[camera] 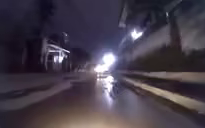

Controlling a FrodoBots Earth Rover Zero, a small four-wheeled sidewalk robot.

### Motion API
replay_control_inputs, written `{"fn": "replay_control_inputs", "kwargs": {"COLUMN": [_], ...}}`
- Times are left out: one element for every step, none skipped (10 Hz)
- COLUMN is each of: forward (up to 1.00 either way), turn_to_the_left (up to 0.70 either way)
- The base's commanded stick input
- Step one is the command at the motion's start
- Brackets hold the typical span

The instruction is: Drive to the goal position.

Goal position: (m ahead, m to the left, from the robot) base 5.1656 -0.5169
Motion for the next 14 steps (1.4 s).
{"fn": "replay_control_inputs", "kwargs": {"forward": [0.70,0.70,0.70,0.70,0.70,0.70,0.70,0.70,0.70,0.70,0.70,0.70,0.70,0.70], "turn_to_the_left": [0.00,0.00,-0.02,-0.17,-0.35,-0.35,-0.35,-0.35,-0.19,0.00,-0.03,-0.19,-0.35,-0.35]}}
